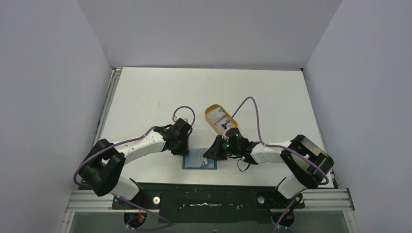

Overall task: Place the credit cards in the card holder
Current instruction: Insert the credit card into the card holder.

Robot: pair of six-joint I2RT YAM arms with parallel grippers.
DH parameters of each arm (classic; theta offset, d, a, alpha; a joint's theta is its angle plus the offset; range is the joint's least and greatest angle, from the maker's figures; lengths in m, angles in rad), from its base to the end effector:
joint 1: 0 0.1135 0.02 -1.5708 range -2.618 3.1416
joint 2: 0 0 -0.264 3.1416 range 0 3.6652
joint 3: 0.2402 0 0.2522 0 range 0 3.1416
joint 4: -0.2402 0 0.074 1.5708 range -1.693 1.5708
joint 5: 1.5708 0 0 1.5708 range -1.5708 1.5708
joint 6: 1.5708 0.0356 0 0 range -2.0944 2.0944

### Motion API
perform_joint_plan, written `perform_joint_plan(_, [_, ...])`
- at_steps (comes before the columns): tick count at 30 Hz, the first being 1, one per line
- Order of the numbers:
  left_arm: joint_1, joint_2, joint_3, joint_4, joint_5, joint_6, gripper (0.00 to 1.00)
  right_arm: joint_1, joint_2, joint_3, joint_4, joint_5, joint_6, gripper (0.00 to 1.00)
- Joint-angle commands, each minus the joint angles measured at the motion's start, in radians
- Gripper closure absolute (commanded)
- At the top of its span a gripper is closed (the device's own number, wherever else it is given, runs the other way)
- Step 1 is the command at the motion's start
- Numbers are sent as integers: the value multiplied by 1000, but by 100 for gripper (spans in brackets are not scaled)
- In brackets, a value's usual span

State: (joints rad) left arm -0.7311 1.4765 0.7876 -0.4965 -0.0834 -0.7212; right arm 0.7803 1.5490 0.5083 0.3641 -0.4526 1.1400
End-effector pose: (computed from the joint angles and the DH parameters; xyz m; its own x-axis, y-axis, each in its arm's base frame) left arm 0.1982 -0.1738 0.1655 -0.9420 -0.0390 -0.3333 0.0267 0.9814 -0.1903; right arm 0.1827 0.2028 0.1301 -0.9809 0.1789 -0.0768 0.0390 0.5670 0.8228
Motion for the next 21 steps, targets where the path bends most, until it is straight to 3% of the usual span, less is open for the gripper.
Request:
perform_joint_plan(1, [5, -17, -24, 4, -14, 3, 78, 14, 11, 8, 60, 66, 2, 100])
perform_joint_plan(11, [4, -33, -40, 16, -5, -7, 78, 40, 41, 2, 43, 161, 45, 100])
perform_joint_plan(21, [3, -51, -55, 23, 12, -18, 78, 102, 132, 53, 78, 163, 72, 100])
